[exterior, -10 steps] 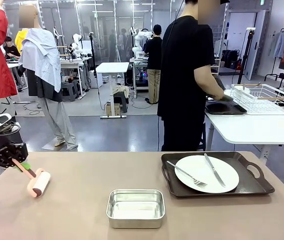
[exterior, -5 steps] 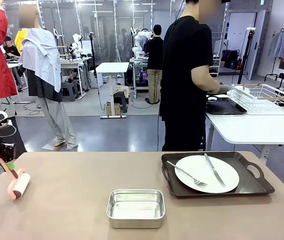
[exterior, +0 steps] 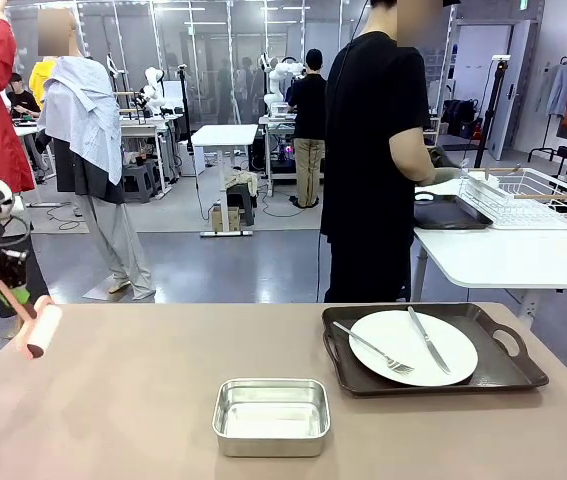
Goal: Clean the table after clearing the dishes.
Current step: When the left (or right) Handle tray is removed, use the left hand (or right hand) to clean the left (or right) side of the table with the Lint Roller, then place the Lint Roller back on top of the Airtight Container.
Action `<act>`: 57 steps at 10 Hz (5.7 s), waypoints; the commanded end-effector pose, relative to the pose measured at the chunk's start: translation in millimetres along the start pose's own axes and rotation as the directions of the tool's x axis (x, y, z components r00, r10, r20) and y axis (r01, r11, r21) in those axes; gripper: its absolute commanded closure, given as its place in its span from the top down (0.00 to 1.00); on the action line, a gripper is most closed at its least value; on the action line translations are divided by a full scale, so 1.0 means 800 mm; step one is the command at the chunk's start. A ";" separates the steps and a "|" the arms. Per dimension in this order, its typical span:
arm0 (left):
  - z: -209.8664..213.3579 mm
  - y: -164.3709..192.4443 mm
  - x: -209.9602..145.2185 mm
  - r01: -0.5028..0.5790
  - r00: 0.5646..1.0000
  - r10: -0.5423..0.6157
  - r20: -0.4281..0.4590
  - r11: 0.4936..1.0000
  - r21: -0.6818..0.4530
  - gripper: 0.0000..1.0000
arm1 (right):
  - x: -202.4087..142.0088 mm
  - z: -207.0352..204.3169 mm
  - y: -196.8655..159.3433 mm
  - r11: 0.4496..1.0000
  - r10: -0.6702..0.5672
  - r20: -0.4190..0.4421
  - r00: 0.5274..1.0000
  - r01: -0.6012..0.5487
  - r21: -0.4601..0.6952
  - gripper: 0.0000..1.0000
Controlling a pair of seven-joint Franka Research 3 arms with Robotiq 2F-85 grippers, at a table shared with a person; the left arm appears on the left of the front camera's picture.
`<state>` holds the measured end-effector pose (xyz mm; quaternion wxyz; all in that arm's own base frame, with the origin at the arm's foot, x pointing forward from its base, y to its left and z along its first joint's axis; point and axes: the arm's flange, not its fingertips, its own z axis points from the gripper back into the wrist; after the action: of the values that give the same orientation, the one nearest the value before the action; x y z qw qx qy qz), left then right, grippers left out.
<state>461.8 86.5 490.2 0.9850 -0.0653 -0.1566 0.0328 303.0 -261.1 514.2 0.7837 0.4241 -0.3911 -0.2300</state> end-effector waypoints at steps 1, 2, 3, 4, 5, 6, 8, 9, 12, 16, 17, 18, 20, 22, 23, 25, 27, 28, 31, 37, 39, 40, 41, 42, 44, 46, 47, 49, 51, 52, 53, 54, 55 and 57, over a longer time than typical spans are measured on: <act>0.019 -0.010 -0.020 -0.015 0.994 0.016 0.105 1.000 -0.016 0.20 | -0.002 0.002 0.002 1.000 0.009 0.002 1.000 -0.009 0.010 1.00; 0.021 -0.011 -0.024 -0.020 0.997 0.024 0.075 0.998 -0.053 0.20 | -0.002 0.002 0.002 1.000 0.009 0.002 1.000 -0.009 0.010 1.00; 0.022 -0.009 -0.003 0.010 0.999 -0.010 0.045 1.000 -0.006 0.20 | -0.002 0.002 0.002 1.000 0.009 0.002 1.000 -0.009 0.010 1.00; 0.022 -0.009 -0.003 0.010 0.999 -0.010 0.045 1.000 -0.006 0.20 | -0.002 0.002 0.002 1.000 0.009 0.002 1.000 -0.009 0.010 1.00; 0.022 -0.009 -0.003 0.010 0.999 -0.010 0.045 1.000 -0.006 0.20 | -0.002 0.002 0.002 1.000 0.009 0.002 1.000 -0.009 0.010 1.00; 0.022 -0.009 -0.003 0.010 0.999 -0.010 0.045 1.000 -0.006 0.20 | -0.002 0.002 0.002 1.000 0.009 0.002 1.000 -0.009 0.010 1.00; 0.022 -0.009 -0.003 0.010 0.999 -0.010 0.045 1.000 -0.006 0.20 | -0.002 0.002 0.002 1.000 0.009 0.002 1.000 -0.009 0.010 1.00; 0.022 -0.009 -0.003 0.010 0.999 -0.010 0.045 1.000 -0.006 0.20 | -0.002 0.002 0.002 1.000 0.009 0.002 1.000 -0.009 0.010 1.00; 0.022 -0.009 -0.003 0.010 0.999 -0.010 0.045 1.000 -0.006 0.20 | -0.002 0.002 0.002 1.000 0.009 0.002 1.000 -0.009 0.010 1.00; 0.008 -0.118 0.061 0.317 0.948 -0.317 -0.032 0.948 0.016 0.20 | -0.002 0.002 0.002 1.000 0.009 0.002 1.000 -0.009 0.010 1.00; -0.001 -0.194 0.081 0.497 0.866 -0.488 -0.111 0.863 0.086 0.20 | -0.002 0.002 0.002 1.000 0.009 0.002 1.000 -0.009 0.010 1.00; 0.000 -0.263 0.079 0.635 0.772 -0.629 -0.097 0.770 0.056 0.20 | -0.002 0.002 0.002 1.000 0.009 0.002 1.000 -0.009 0.010 1.00; -0.005 -0.363 0.051 0.826 0.558 -0.821 -0.121 0.564 -0.018 0.20 | -0.002 0.002 0.002 1.000 0.009 0.002 1.000 -0.009 0.010 1.00; -0.006 -0.437 0.018 0.929 0.337 -0.937 -0.087 0.346 -0.130 0.20 | -0.002 0.002 0.002 1.000 0.009 0.002 1.000 -0.009 0.010 1.00; -0.015 -0.467 -0.002 0.943 0.230 -0.970 -0.075 0.242 -0.228 0.20 | -0.002 0.002 0.002 1.000 0.009 0.002 1.000 -0.009 0.010 1.00; -0.021 -0.510 -0.050 0.932 0.076 -0.997 -0.009 0.074 -0.354 0.20 | -0.002 0.002 0.002 1.000 0.009 0.002 1.000 -0.009 0.010 1.00; -0.016 -0.536 -0.092 0.930 -0.020 -1.000 0.021 -0.026 -0.367 0.20 | -0.002 0.002 0.002 1.000 0.009 0.002 1.000 -0.009 0.010 1.00; -0.026 -0.538 -0.099 0.925 -0.045 -0.999 -0.018 -0.035 -0.378 0.20 | -0.002 0.002 0.002 1.000 0.009 0.002 1.000 -0.009 0.010 1.00; -0.031 -0.555 -0.103 0.920 -0.014 -1.000 0.003 -0.014 -0.391 0.20 | -0.002 0.002 0.002 1.000 0.009 0.002 1.000 -0.009 0.010 1.00; -0.052 -0.556 -0.089 0.916 -0.044 -0.999 -0.008 -0.038 -0.400 0.20 | -0.002 0.002 0.002 1.000 0.009 0.002 1.000 -0.009 0.010 1.00; -0.080 -0.553 -0.079 0.905 0.000 -0.999 -0.043 0.019 -0.424 0.20 | -0.002 0.002 0.002 1.000 0.009 0.002 1.000 -0.009 0.010 1.00; -0.096 -0.551 -0.075 0.902 0.002 -0.998 -0.055 0.025 -0.431 0.20 | -0.002 0.002 0.002 1.000 0.009 0.002 1.000 -0.009 0.010 1.00; -0.107 -0.552 -0.073 0.894 0.000 -0.999 -0.051 0.023 -0.447 0.20 | -0.002 0.002 0.002 1.000 0.009 0.002 1.000 -0.009 0.010 1.00; -0.119 -0.552 -0.072 0.888 -0.010 -0.999 -0.047 0.013 -0.459 0.20 | -0.002 0.002 0.002 1.000 0.009 0.002 1.000 -0.009 0.010 1.00; -0.145 -0.553 -0.069 0.880 -0.024 -0.998 -0.057 0.006 -0.474 0.20 | -0.002 0.002 0.002 1.000 0.009 0.002 1.000 -0.009 0.010 1.00; -0.156 -0.553 -0.063 0.890 -0.017 -0.998 -0.066 0.015 -0.457 0.20 | -0.002 0.002 0.002 1.000 0.009 0.002 1.000 -0.009 0.010 1.00; -0.160 -0.554 -0.062 0.891 -0.020 -0.997 -0.068 0.013 -0.454 0.20 | -0.002 0.002 0.002 1.000 0.009 0.002 1.000 -0.009 0.010 1.00; -0.177 -0.551 -0.056 0.894 -0.014 -0.996 -0.091 0.028 -0.448 0.20 | -0.002 0.002 0.002 1.000 0.009 0.002 1.000 -0.009 0.010 1.00; -0.180 -0.550 -0.053 0.892 -0.014 -0.996 -0.085 0.026 -0.452 0.41 | -0.002 0.002 0.002 1.000 0.009 0.002 1.000 -0.009 0.010 1.00; -0.178 -0.548 -0.053 0.895 -0.011 -0.996 -0.085 0.028 -0.445 0.57 | -0.002 0.002 0.002 1.000 0.009 0.002 1.000 -0.009 0.010 1.00; -0.176 -0.548 -0.052 0.897 -0.022 -0.996 -0.081 0.016 -0.441 0.77 | -0.002 0.002 0.002 1.000 0.009 0.002 1.000 -0.009 0.010 1.00; -0.173 -0.547 -0.053 0.899 -0.023 -0.997 -0.078 0.014 -0.439 0.93 | -0.002 0.002 0.002 1.000 0.009 0.002 1.000 -0.009 0.010 1.00; -0.171 -0.548 -0.052 0.899 -0.023 -0.997 -0.078 0.013 -0.437 1.00 | -0.002 0.002 0.002 1.000 0.009 0.002 1.000 -0.009 0.010 1.00; -0.168 -0.548 -0.049 0.902 -0.026 -0.997 -0.078 0.010 -0.432 1.00 | -0.002 0.002 0.002 1.000 0.009 0.002 1.000 -0.009 0.010 1.00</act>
<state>486.5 -368.1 409.4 0.7179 -0.0781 0.0341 -0.6909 303.0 -261.0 514.2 0.7839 0.4239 -0.3910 -0.2299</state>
